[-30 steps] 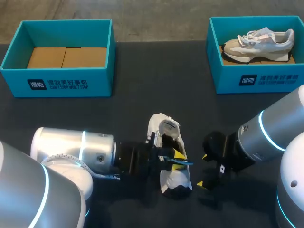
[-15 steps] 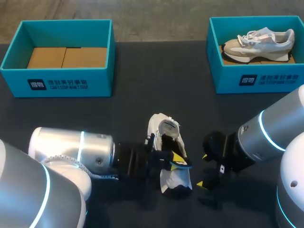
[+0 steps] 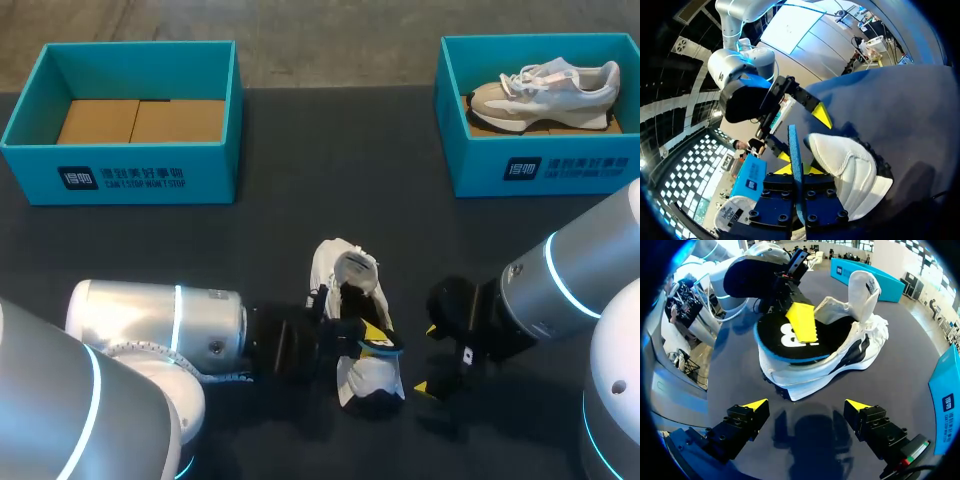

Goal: Take the shoe out of the shoebox, open the shoe tongue, remove and reinsert the insole, then place the shoe into the shoebox

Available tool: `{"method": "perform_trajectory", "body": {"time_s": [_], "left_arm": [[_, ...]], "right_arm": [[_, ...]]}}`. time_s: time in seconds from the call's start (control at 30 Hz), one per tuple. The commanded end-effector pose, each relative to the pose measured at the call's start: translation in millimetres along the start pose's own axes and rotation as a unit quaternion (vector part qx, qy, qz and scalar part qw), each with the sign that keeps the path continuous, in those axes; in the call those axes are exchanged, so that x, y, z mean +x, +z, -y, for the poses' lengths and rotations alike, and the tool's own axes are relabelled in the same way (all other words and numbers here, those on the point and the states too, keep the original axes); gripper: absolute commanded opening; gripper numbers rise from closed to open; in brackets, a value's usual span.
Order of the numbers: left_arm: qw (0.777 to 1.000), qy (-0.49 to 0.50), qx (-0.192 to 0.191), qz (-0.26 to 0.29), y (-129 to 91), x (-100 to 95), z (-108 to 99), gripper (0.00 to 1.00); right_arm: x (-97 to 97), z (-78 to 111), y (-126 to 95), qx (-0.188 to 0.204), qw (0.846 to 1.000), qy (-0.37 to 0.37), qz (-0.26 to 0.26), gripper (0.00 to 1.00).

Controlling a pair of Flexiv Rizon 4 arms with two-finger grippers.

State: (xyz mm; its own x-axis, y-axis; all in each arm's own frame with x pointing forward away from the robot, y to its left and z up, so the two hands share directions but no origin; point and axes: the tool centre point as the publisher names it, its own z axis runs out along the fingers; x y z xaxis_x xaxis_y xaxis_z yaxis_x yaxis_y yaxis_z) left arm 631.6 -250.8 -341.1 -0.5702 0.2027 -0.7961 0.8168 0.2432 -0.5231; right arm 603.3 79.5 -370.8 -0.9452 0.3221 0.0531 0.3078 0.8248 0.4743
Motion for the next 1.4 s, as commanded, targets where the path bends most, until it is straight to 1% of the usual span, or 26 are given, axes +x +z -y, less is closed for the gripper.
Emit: {"method": "perform_trajectory", "body": {"time_s": [0.03, 0.17, 0.3, 0.33, 0.37, 0.4, 0.43, 0.53, 0.67, 0.73, 0.87, 0.93, 1.17, 1.27, 1.3, 1.37, 1.4], "left_arm": [[1.0, -0.002, -0.014, -0.002, 6.3, -2.0, -3.3, 0.0], [1.0, -0.009, -0.012, -0.003, 6.7, -2.0, -4.8, 0.0], [1.0, -0.018, 0.003, -0.004, 5.0, -3.0, 2.7, 0.0], [1.0, -0.022, 0.01, -0.003, 3.9, -3.6, 4.8, 0.18], [1.0, -0.025, 0.014, -0.002, 2.5, -4.3, 7.2, 0.24], [1.0, -0.025, 0.015, -0.002, 1.8, -4.6, 8.5, 0.27], [0.999, -0.026, 0.022, -0.001, -0.1, -5.6, 11.3, 0.33], [0.999, -0.028, 0.027, 0.0, -3.7, -6.9, 16.9, 0.35], [0.999, -0.03, 0.032, -0.001, -8.2, -8.5, 21.1, 0.33], [0.999, -0.036, 0.034, -0.001, -10.2, -9.8, 20.9, 0.33], [0.999, -0.044, 0.031, 0.002, -12.2, -11.2, 19.0, 0.27], [0.998, -0.049, 0.03, 0.0, -12.4, -10.9, 18.7, 0.27], [0.998, -0.054, 0.014, -0.002, -16.9, -9.9, 19.2, 0.26], [0.999, -0.054, 0.006, 0.003, -16.6, -9.6, 19.7, 0.24], [0.999, -0.053, 0.005, 0.003, -15.5, -9.6, 19.7, 0.21], [0.999, -0.051, -0.001, 0.002, -13.2, -9.5, 19.8, 0.05], [0.999, -0.047, -0.002, 0.0, -12.0, -9.0, 19.8, 0.01]], "right_arm": [[1.7, 0.3, -0.5, 0.0, 1.0, 0.001, 0.002, 1.0], [1.7, 0.3, -0.5, 0.0, 1.0, 0.001, 0.002, 1.0], [1.7, 0.3, -0.5, 0.0, 1.0, 0.001, 0.002, 1.0], [1.7, 0.3, -0.5, 0.0, 1.0, 0.001, 0.002, 1.0], [1.7, 0.3, -0.5, 0.0, 1.0, 0.001, 0.002, 1.0], [1.7, 0.3, -0.5, 0.0, 1.0, 0.001, 0.002, 1.0], [1.7, 0.3, -0.5, 0.0, 1.0, 0.001, 0.002, 1.0], [1.7, 0.3, -0.5, 0.0, 1.0, 0.001, 0.002, 1.0], [1.7, 0.3, -0.5, 0.0, 1.0, 0.001, 0.002, 1.0], [1.7, 0.3, -0.5, 0.0, 1.0, 0.001, 0.002, 1.0], [1.7, 0.3, -0.5, 0.0, 1.0, 0.001, 0.002, 1.0], [1.7, 0.3, -0.5, 0.0, 1.0, 0.001, 0.002, 1.0], [1.7, 0.3, -0.5, 0.0, 1.0, 0.001, 0.002, 1.0], [1.7, 0.3, -0.5, 0.0, 1.0, 0.001, 0.002, 1.0], [1.7, 0.3, -0.5, 0.0, 1.0, 0.001, 0.002, 1.0], [1.7, 0.3, -0.5, 0.0, 1.0, 0.001, 0.002, 1.0], [1.7, 0.3, -0.5, 0.0, 1.0, 0.001, 0.002, 1.0]]}}
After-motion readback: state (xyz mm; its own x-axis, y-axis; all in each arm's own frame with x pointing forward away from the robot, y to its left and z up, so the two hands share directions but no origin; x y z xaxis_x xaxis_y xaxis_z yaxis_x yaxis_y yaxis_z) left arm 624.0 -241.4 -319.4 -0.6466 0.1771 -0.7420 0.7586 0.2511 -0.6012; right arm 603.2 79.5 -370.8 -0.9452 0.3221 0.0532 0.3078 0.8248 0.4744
